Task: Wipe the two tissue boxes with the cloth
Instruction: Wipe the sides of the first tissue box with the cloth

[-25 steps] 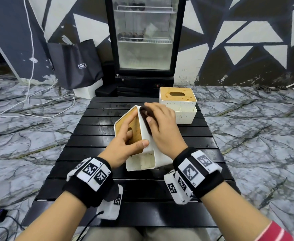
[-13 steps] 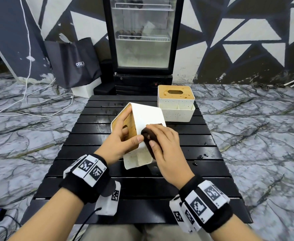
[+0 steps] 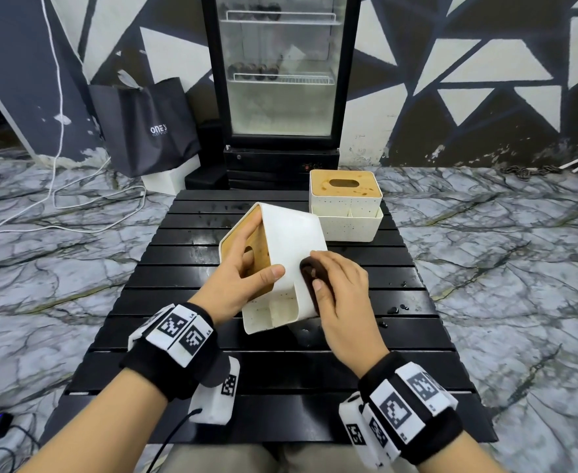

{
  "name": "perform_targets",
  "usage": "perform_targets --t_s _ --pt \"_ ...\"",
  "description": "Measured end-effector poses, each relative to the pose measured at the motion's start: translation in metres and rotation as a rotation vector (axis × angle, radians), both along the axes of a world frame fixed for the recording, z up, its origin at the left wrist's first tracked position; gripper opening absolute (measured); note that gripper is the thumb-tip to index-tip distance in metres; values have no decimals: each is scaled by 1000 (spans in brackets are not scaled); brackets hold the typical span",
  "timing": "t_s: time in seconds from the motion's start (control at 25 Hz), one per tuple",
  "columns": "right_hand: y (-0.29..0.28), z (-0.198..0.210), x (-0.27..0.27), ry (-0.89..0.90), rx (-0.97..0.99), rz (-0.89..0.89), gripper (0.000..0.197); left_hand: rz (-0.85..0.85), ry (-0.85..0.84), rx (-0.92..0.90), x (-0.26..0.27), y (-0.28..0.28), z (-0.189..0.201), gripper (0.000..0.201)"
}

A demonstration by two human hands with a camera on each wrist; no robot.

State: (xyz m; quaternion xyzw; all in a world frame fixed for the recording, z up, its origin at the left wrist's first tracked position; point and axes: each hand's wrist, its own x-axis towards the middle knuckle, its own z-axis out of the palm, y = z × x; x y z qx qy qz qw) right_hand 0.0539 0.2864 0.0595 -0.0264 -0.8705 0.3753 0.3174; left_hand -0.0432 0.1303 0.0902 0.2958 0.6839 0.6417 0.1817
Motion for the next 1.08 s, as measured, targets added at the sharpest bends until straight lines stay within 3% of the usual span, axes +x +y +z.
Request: perform_targets --t_s 0.56,0.84,0.92,1.0,1.08 --pt "-2 56 -42 0 104 96 37 -47 171 -96 18 7 4 85" --pt "31 68 -32 -170 75 104 33 11 226 -256 26 -2 12 87" --pt "37 67 -28 -192 74 103 32 31 207 -273 29 -6 16 99" --pt "38 64 -23 -177 -13 107 32 37 172 -305 30 -9 19 112" --pt "35 62 -17 -154 -196 119 32 20 173 -315 32 -12 20 112"
